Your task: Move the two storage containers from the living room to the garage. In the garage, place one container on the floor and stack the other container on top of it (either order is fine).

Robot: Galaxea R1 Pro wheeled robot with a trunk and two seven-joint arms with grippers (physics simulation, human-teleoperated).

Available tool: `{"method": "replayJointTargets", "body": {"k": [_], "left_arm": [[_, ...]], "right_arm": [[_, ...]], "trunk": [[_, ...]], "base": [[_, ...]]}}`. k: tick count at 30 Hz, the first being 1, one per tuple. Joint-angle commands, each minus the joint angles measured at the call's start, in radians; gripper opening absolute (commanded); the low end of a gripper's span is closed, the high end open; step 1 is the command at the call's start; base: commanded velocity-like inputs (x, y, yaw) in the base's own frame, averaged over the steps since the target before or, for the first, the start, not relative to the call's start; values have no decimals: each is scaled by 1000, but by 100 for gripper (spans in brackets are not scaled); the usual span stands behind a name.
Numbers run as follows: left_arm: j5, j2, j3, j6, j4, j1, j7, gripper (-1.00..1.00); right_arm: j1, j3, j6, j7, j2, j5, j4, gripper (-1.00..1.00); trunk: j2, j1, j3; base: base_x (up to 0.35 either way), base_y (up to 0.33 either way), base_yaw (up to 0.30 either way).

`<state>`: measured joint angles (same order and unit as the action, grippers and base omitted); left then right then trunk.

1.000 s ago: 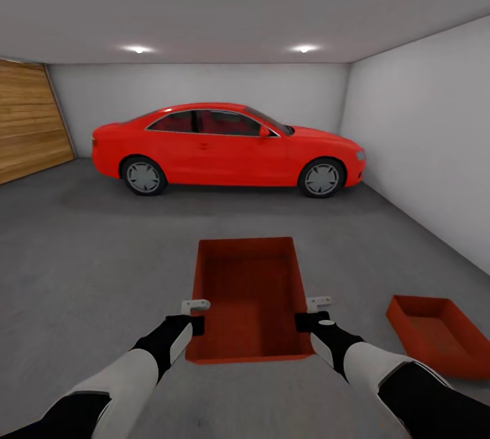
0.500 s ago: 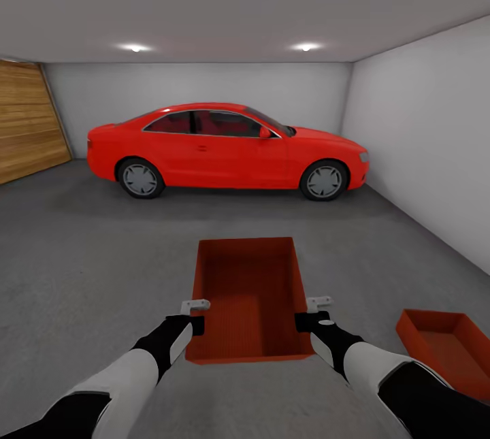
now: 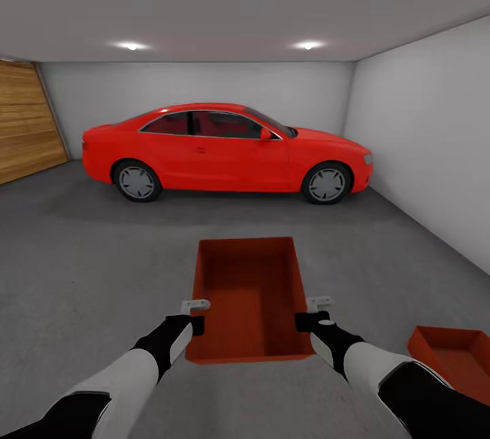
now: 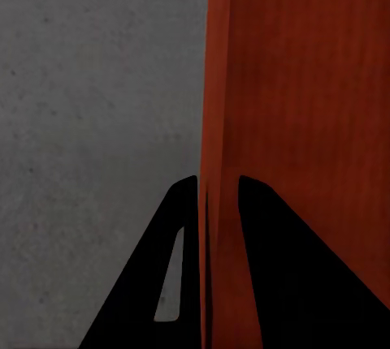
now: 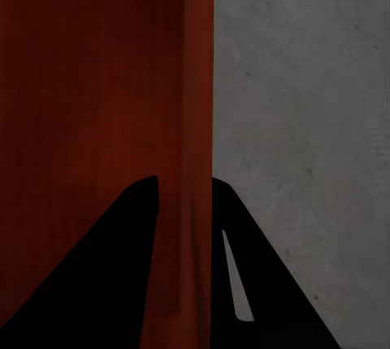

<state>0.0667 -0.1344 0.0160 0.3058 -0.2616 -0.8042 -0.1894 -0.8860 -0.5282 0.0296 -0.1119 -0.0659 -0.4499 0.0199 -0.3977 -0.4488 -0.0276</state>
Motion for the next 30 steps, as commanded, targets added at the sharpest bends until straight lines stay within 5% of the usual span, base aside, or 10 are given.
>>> {"method": "replayJointTargets", "body": {"k": [1, 30], "left_arm": [[-30, 2, -7, -2, -5, -1, -16, -100], [-30, 2, -7, -4, -5, -1, -16, -100]], "right_arm": [[-1, 16, 6, -5, 0, -20, -21, -100], [-2, 16, 6, -5, 2, -20, -21, -100]], "trunk": [[-2, -1, -2], [-2, -1, -2]], "base": [[323, 0, 0], [323, 0, -4]]}}
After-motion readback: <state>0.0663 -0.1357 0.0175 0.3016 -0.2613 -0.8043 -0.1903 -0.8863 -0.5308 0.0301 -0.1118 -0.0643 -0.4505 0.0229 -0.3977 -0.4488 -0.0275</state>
